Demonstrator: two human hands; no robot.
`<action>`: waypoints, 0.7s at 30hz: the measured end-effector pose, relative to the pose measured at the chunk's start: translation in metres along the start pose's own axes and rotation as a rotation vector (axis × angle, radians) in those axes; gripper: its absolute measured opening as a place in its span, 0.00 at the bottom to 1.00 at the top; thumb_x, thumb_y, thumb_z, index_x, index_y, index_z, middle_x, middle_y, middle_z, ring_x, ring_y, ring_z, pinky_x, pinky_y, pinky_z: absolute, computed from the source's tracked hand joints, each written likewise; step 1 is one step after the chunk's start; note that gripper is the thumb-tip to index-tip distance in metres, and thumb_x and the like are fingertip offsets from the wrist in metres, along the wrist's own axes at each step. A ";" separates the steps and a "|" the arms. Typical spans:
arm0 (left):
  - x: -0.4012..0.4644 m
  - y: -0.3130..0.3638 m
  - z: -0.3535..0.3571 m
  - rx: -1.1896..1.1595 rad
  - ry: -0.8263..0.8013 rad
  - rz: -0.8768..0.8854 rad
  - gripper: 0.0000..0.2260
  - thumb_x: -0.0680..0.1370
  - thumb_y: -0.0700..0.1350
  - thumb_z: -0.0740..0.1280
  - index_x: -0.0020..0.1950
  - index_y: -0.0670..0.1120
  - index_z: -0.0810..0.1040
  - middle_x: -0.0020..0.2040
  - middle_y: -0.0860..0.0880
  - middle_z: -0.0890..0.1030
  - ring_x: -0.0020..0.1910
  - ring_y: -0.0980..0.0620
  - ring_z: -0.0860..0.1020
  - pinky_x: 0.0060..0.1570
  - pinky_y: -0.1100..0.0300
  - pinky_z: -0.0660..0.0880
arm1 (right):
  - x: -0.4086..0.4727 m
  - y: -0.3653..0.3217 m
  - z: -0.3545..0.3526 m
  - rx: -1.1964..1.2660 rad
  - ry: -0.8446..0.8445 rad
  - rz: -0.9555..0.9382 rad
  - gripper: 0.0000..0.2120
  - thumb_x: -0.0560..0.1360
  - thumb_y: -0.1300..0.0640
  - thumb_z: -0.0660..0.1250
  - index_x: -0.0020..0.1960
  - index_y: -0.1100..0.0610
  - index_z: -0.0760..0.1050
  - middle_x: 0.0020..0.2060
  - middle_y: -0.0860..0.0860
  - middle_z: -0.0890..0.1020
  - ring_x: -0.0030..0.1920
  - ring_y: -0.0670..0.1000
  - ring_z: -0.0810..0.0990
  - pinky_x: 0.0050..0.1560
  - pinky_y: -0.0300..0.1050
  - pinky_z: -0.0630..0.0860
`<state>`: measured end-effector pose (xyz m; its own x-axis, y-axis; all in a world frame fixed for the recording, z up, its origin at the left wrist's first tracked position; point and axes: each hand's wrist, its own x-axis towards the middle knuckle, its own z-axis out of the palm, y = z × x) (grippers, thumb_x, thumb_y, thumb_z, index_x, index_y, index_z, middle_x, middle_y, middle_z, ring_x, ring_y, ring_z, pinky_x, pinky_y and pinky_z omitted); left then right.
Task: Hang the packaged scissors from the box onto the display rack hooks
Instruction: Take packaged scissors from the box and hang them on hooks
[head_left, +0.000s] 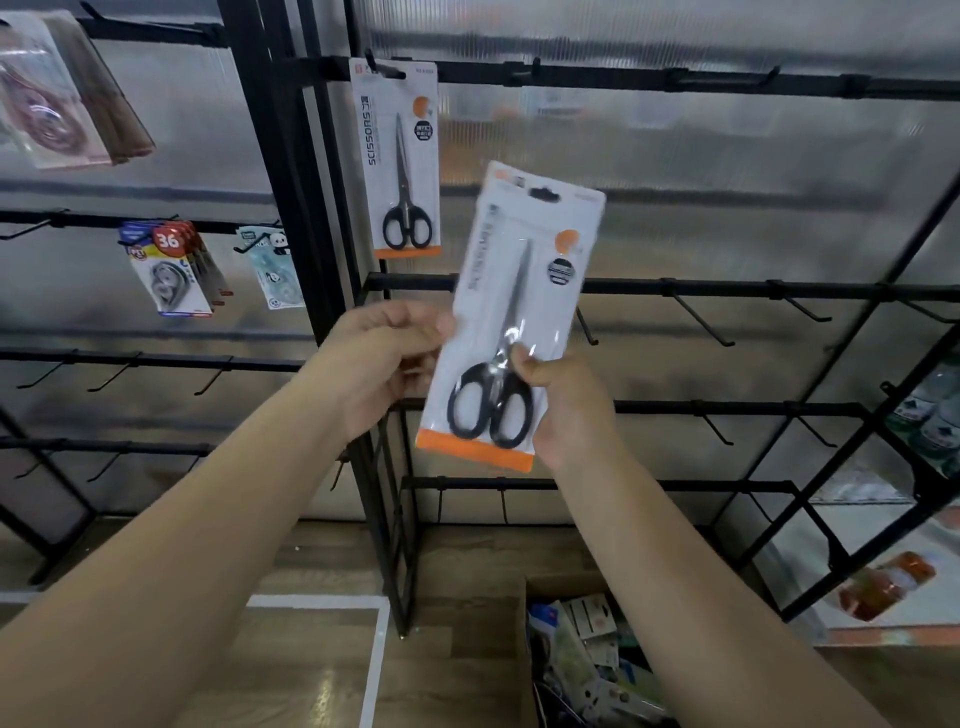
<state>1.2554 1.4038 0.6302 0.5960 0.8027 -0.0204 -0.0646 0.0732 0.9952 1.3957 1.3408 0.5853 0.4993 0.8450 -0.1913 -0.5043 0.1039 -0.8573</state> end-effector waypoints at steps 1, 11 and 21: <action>-0.002 -0.006 -0.003 0.022 -0.071 -0.031 0.04 0.70 0.40 0.68 0.44 0.42 0.78 0.35 0.49 0.81 0.31 0.55 0.77 0.30 0.64 0.76 | 0.003 -0.003 -0.003 0.009 -0.002 -0.002 0.20 0.66 0.62 0.70 0.58 0.61 0.75 0.53 0.59 0.82 0.53 0.61 0.81 0.54 0.59 0.77; -0.005 -0.027 -0.004 0.145 -0.042 0.052 0.05 0.72 0.34 0.69 0.39 0.42 0.75 0.31 0.50 0.80 0.31 0.55 0.78 0.32 0.65 0.76 | 0.016 -0.007 -0.013 -0.107 0.099 -0.006 0.17 0.71 0.62 0.71 0.59 0.59 0.75 0.50 0.57 0.83 0.49 0.59 0.82 0.51 0.57 0.79; -0.012 -0.041 -0.003 0.291 -0.077 0.092 0.05 0.77 0.40 0.65 0.43 0.41 0.73 0.30 0.45 0.74 0.26 0.54 0.72 0.25 0.64 0.71 | 0.015 -0.008 -0.017 -0.148 0.130 0.010 0.19 0.70 0.63 0.71 0.61 0.61 0.73 0.50 0.58 0.82 0.49 0.59 0.82 0.51 0.56 0.79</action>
<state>1.2484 1.3931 0.5896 0.6579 0.7501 0.0677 0.1037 -0.1793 0.9783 1.4188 1.3436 0.5815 0.5867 0.7697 -0.2518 -0.4054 0.0100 -0.9141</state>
